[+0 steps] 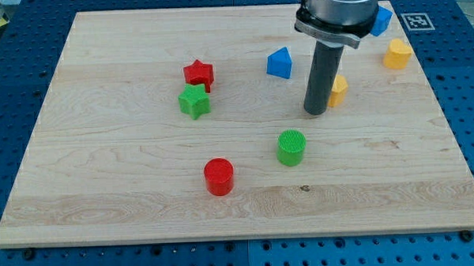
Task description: Push the yellow hexagon towards the center right side of the board
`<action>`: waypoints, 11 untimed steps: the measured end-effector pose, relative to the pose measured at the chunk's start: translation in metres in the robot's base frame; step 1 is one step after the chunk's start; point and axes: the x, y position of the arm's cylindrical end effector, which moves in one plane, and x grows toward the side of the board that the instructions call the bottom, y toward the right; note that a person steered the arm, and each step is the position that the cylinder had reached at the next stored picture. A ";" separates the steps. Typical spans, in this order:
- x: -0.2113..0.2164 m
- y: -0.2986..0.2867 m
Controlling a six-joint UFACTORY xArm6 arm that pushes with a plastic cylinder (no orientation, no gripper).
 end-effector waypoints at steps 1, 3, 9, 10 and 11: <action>0.000 0.001; 0.000 -0.022; -0.025 0.017; -0.025 0.041; -0.040 0.051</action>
